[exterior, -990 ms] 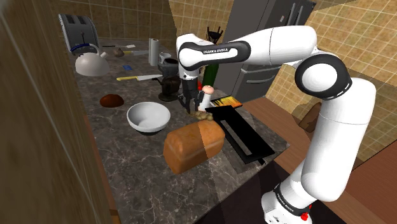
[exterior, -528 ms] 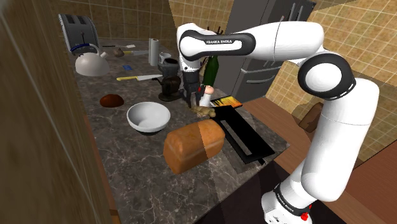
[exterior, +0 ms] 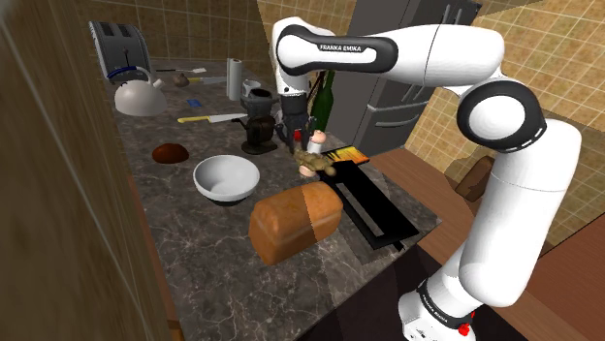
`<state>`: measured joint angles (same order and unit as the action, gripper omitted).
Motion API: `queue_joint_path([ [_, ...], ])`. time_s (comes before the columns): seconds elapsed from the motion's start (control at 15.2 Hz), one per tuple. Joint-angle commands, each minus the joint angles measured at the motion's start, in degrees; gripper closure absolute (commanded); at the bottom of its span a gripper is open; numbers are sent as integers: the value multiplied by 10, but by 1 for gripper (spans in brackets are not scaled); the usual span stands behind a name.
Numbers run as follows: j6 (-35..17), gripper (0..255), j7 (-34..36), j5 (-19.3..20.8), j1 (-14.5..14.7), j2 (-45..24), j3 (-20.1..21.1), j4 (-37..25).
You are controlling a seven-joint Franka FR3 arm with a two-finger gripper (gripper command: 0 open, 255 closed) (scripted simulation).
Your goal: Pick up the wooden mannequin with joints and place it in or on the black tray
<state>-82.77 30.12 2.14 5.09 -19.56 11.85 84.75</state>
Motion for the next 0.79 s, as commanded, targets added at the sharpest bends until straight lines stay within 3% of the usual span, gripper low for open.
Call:
queue_joint_path([
  [0.0,18,255,1,0,1,-1,0,-19],
  [0.73,101,255,2,1,5,-9,2,-110],
])
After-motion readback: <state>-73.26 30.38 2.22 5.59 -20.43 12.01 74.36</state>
